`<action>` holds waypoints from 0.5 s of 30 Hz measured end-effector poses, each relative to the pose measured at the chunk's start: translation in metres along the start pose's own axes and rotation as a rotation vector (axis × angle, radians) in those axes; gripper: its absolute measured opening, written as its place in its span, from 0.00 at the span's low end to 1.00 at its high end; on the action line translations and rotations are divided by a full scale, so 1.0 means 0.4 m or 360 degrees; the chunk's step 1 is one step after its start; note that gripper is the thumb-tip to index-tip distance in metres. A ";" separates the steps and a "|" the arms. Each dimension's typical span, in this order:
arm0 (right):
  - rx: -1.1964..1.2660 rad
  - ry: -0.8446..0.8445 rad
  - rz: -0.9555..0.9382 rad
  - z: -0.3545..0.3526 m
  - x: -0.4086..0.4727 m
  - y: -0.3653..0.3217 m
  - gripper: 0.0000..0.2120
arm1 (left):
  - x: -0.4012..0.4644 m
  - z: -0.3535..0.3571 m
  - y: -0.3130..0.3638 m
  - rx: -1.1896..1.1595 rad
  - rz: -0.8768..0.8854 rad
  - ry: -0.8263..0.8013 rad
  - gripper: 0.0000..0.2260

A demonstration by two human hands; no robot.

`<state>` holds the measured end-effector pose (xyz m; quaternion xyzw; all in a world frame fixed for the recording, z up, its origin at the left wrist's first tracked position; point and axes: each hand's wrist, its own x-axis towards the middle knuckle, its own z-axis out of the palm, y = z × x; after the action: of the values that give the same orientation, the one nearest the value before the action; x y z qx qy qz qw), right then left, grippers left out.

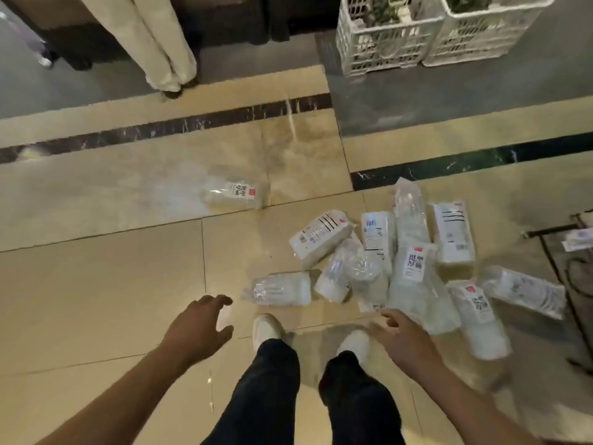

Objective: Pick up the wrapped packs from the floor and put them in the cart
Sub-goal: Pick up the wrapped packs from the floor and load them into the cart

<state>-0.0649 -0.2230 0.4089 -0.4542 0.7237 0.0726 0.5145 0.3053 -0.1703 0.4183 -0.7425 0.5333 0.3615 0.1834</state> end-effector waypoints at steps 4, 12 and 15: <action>0.0250 0.0021 0.0141 0.176 0.244 0.019 0.33 | 0.315 0.116 0.020 0.0303 0.0212 -0.0057 0.30; 0.0616 0.0069 0.0550 0.513 0.738 0.102 0.49 | 0.756 0.518 0.054 0.0701 0.0596 -0.0209 0.43; 0.0734 0.0222 0.0633 0.574 0.880 0.116 0.52 | 0.874 0.627 0.015 0.0815 0.0612 -0.0228 0.54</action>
<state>0.0367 -0.2700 0.0011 -0.1790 0.8293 -0.0256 0.5288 0.2737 -0.2378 -0.0054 -0.5306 0.7231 0.2949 0.3296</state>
